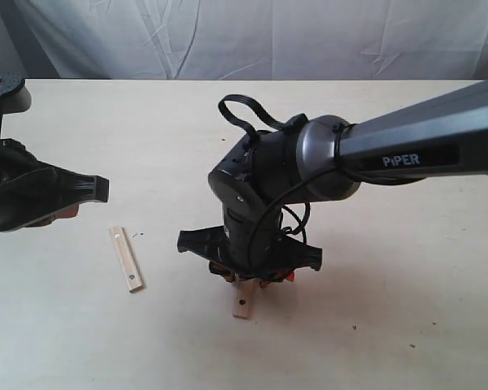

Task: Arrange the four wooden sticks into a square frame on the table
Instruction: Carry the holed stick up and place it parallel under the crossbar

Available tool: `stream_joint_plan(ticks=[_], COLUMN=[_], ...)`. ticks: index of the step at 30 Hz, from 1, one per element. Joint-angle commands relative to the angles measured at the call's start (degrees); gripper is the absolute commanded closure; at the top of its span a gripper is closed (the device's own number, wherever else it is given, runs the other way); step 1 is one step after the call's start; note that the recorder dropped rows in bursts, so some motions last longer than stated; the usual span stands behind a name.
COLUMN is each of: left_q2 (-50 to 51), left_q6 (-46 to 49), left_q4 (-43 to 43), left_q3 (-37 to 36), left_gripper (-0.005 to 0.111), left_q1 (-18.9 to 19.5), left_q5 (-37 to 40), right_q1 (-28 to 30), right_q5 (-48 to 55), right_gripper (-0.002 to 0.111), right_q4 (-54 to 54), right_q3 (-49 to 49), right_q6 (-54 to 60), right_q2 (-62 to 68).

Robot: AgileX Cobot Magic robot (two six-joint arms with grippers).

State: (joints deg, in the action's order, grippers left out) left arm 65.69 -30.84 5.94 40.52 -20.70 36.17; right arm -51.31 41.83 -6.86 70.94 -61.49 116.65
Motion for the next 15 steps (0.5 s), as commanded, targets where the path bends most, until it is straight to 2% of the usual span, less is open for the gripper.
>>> stream_joint_plan(ticks=[1,3,5,6,9,15], left_q2=[-0.33,-0.33,-0.33,-0.33,-0.33,-0.33], left_q6=[0.01,0.01,0.01,0.01,0.01,0.01], left_q4=[-0.26,-0.26,-0.35,-0.35,-0.21,-0.21], left_q3=[-0.31,-0.31,-0.31,-0.31,-0.31,-0.31], left_gripper=[0.107,0.107,0.107,0.107,0.107,0.107], left_q1=[0.15,0.15,0.15,0.15,0.15,0.15], left_q5=[-0.21,-0.21,-0.21,-0.21,0.02,0.02], right_q1=[-0.08,-0.08,-0.08,-0.08,1.45,9.81], right_q5=[-0.11,-0.11,0.02,-0.09,0.04,-1.47], right_gripper=[0.067,0.082,0.104,0.108,0.108,0.108], right_q4=[-0.61,-0.23,-0.22,-0.22,-1.76,-1.23], right_q3=[0.05,0.05,0.17,0.17,0.17,0.17], right_q6=[-0.19,-0.19,-0.19,-0.19,0.42,2.63], right_q2=[0.89,0.89,0.49,0.14,-1.87,-5.65])
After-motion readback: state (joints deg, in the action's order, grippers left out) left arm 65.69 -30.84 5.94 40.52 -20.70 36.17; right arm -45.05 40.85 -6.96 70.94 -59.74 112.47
